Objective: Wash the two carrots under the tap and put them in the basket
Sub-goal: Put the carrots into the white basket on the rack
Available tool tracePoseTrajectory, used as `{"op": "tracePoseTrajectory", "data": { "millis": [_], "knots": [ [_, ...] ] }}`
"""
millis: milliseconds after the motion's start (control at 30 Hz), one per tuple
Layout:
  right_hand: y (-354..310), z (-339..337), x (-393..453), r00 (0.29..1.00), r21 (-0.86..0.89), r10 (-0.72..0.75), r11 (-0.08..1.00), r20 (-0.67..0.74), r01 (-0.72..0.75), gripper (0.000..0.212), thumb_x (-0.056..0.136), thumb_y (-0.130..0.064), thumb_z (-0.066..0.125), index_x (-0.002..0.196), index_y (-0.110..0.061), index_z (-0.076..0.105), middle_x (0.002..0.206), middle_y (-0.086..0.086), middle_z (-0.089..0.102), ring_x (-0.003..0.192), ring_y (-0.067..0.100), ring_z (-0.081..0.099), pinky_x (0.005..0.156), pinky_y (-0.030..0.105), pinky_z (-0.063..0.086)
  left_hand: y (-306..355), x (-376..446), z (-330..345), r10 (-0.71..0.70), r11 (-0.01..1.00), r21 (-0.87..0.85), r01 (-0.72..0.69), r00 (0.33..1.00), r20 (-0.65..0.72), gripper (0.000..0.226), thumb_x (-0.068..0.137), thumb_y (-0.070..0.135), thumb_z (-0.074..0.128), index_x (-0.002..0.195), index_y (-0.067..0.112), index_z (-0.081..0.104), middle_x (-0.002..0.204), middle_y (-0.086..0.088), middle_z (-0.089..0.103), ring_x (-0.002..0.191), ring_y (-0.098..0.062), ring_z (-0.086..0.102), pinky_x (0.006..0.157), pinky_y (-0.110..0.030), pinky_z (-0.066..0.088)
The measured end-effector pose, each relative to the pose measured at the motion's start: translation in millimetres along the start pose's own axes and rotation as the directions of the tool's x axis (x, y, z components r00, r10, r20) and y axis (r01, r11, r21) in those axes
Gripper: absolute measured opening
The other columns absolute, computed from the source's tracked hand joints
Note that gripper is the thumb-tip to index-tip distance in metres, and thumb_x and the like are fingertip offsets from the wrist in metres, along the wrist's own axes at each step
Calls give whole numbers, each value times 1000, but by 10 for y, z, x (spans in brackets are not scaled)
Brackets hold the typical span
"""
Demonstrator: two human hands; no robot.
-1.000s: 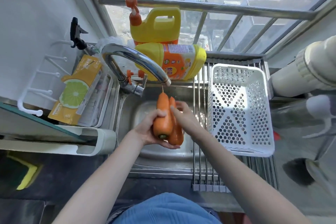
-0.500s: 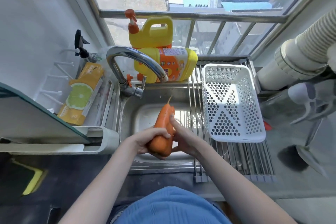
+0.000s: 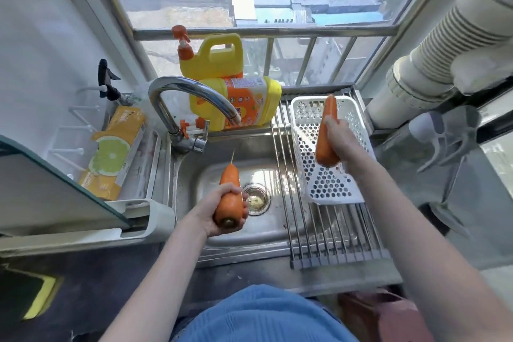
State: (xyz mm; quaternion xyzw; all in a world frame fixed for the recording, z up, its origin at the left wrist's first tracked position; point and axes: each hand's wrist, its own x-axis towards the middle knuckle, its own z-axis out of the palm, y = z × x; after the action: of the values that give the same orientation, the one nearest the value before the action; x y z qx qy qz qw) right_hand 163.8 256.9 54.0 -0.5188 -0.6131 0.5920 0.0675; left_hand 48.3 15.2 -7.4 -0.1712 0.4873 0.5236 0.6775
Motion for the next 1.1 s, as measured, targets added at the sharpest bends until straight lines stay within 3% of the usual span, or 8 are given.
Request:
{"op": "tracePoseTrajectory", "data": {
  "millis": [133, 433, 567, 667, 733, 867, 1000, 1100],
  "knots": [
    [315, -181, 372, 956, -220, 265, 947, 122, -235, 38, 100, -25, 48, 129, -2, 38, 113, 19, 54, 94, 32, 60, 86, 48, 53, -19, 29, 85, -5, 1000, -9, 5, 1000, -25, 43, 65, 24, 71, 100, 8, 53, 70, -9, 63, 54, -21, 61, 47, -27, 51],
    [783, 0, 503, 988, -558, 120, 815, -101, -157, 50, 89, -31, 68, 121, 1, 49, 109, 19, 57, 97, 33, 64, 86, 39, 55, -47, 44, 194, 44, 998, -49, -48, 995, -94, 60, 84, 55, 61, 115, 4, 50, 84, -16, 64, 62, -27, 62, 50, -32, 53],
    [509, 112, 419, 951, -403, 88, 891, -297, -209, 70, 95, -52, 48, 142, -2, 34, 142, 23, 36, 128, 37, 43, 102, 49, 45, -11, 87, 278, 129, 988, -76, -137, 986, -105, 67, 87, 62, 52, 121, 5, 48, 91, -18, 64, 65, -30, 64, 54, -34, 54],
    [316, 449, -40, 994, -212, -59, 977, -96, 38, 73, 93, -56, 44, 148, -10, 29, 148, 11, 37, 131, 28, 42, 105, 46, 42, 49, 130, 403, 201, 974, -81, -212, 971, -127, 73, 90, 66, 41, 133, 7, 46, 110, -19, 62, 78, -31, 65, 60, -38, 54],
    [322, 751, -379, 990, -239, 21, 971, 142, 13, 75, 94, -57, 44, 148, -7, 30, 149, 12, 40, 133, 27, 43, 108, 43, 39, 77, 115, 567, 252, 967, -2, -255, 956, -148, 68, 94, 62, 35, 131, 7, 48, 105, -15, 64, 84, -29, 63, 65, -42, 51],
    [268, 986, -616, 996, -316, 1, 948, 91, 28, 55, 100, -49, 33, 127, -5, 52, 122, 15, 60, 109, 29, 59, 95, 39, 47, 89, 112, 767, 314, 949, 76, -307, 943, -111, 54, 99, 56, 26, 122, 14, 50, 101, -10, 64, 88, -24, 63, 66, -42, 51],
    [174, 794, -681, 964, -277, 23, 960, 266, 53, 48, 93, -44, 53, 126, -9, 42, 113, 9, 56, 98, 21, 60, 78, 31, 51, 67, 185, 782, 307, 947, 116, -300, 950, -53, 73, 94, 65, 21, 133, 9, 48, 124, -17, 61, 110, -32, 60, 85, -50, 52],
    [160, 459, -626, 957, -253, -54, 959, 285, 129, 48, 92, -28, 61, 132, -12, 39, 105, 0, 54, 85, 11, 61, 68, 20, 51, 97, 254, 905, 327, 883, 362, -299, 945, -18, 78, 91, 68, 12, 145, 16, 38, 146, -11, 46, 129, -32, 48, 93, -54, 50]
  ]
}}
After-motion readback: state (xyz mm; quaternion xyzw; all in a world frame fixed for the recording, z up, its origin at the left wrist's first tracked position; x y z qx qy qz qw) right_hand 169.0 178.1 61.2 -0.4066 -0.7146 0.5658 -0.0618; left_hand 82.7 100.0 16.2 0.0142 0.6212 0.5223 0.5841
